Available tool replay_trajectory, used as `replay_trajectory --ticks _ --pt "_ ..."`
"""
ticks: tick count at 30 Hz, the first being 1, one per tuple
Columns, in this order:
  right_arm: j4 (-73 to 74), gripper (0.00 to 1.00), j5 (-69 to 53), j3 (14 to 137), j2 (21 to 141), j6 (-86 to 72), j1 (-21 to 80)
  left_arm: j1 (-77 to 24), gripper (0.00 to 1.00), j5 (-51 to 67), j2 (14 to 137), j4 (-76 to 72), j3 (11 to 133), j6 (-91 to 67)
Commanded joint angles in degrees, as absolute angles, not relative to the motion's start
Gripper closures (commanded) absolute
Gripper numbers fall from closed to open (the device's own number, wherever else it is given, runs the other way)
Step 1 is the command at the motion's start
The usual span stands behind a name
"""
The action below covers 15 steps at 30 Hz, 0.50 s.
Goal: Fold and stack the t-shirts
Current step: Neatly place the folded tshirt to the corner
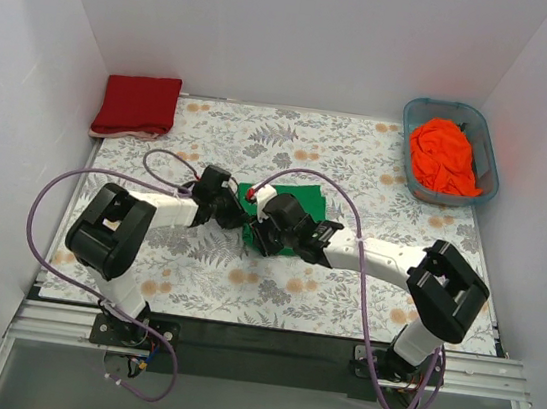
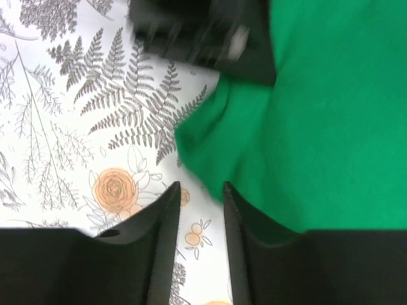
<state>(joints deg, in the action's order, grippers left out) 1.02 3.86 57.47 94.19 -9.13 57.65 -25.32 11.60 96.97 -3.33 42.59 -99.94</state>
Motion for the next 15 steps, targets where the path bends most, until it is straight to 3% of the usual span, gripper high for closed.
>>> replay_trajectory --ticks 1,6,15 --pt "-1.76 0.59 3.25 56.26 89.31 -9.49 57.92 -22.24 1.0 0.89 99.04 10.08 49.9 -86.15" --pt "-0.71 0.43 7.82 52.22 82.9 -9.49 57.83 -17.5 1.0 -10.88 101.77 18.36 60.89 -70.09" --pt "3.87 0.21 11.16 42.55 73.05 -10.98 57.13 -12.84 1.0 -29.43 115.63 18.29 79.17 -43.0"
